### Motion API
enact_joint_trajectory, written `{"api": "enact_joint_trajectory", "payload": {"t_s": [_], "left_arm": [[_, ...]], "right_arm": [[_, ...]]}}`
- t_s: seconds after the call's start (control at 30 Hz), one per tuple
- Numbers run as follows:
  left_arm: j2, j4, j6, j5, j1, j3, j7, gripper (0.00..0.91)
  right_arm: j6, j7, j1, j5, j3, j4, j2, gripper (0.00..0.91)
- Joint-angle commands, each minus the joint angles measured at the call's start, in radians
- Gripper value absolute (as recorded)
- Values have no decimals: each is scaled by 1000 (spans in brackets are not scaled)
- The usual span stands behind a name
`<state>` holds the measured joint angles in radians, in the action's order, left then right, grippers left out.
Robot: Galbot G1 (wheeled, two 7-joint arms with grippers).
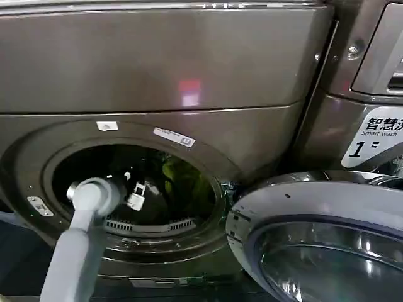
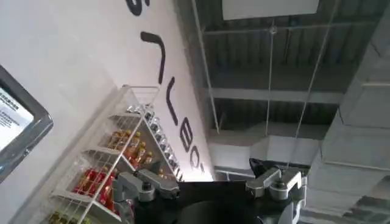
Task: Grasp the clothes from the dryer.
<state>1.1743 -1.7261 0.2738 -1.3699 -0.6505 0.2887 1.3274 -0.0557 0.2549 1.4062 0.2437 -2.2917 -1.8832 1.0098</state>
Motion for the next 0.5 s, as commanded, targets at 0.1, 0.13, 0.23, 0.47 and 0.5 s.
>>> {"api": "enact_joint_trajectory", "payload": {"t_s": [0.1,0.13,0.23,0.47,0.5], "left_arm": [[-38,41,-53,49,16,-24,20,907],[-38,52,-58,55,21,-24,20,907],[-32,94,-63,61,41,-17,20,907],[8,156,-33,23,94,-18,21,907],[13,163,-31,20,102,-30,21,907]], "right_arm": [[-1,0,2,2,1,-4,1,907],[0,0,1,2,3,-3,0,907],[0,0,-2,1,9,-4,0,907],[0,0,-8,-1,22,-6,-1,907],[0,0,-8,0,22,-6,-1,907]]}}
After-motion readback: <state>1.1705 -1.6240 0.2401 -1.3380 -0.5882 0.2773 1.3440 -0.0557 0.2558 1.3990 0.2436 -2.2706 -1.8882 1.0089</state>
